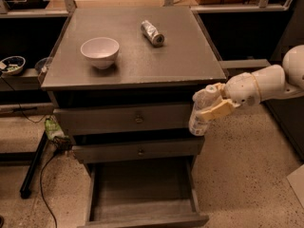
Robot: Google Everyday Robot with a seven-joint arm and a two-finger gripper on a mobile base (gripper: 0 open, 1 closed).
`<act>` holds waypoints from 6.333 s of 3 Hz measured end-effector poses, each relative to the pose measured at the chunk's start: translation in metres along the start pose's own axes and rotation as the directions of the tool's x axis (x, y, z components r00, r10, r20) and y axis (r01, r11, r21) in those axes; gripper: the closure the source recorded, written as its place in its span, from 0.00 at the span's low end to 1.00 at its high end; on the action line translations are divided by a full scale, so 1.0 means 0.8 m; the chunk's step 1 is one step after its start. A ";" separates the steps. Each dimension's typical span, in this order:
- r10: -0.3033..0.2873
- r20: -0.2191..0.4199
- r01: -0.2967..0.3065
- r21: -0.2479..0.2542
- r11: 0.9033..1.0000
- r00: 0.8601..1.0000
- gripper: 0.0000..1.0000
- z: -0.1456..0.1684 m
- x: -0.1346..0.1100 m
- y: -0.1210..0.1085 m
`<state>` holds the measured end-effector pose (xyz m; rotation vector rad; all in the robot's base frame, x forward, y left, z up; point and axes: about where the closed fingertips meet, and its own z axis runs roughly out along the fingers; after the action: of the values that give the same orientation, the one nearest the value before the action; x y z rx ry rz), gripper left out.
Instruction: Pick blue plastic bottle from bottom drawer and place on counter
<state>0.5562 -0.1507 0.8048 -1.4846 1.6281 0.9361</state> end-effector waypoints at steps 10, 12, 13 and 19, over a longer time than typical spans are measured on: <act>-0.149 0.035 0.142 0.149 0.979 0.988 1.00 -0.100 -0.226 -0.117; -0.124 0.061 0.115 0.129 0.985 0.990 1.00 -0.087 -0.217 -0.134; -0.108 0.125 0.097 0.091 0.991 0.986 1.00 -0.034 -0.221 -0.173; 0.015 0.198 -0.024 0.048 0.999 0.980 1.00 0.007 -0.234 -0.194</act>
Offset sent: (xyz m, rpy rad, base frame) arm 0.0037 -0.0071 0.0100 0.0051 0.0201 -0.0310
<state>0.7239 -0.0695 0.9613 -1.3000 1.5125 1.0131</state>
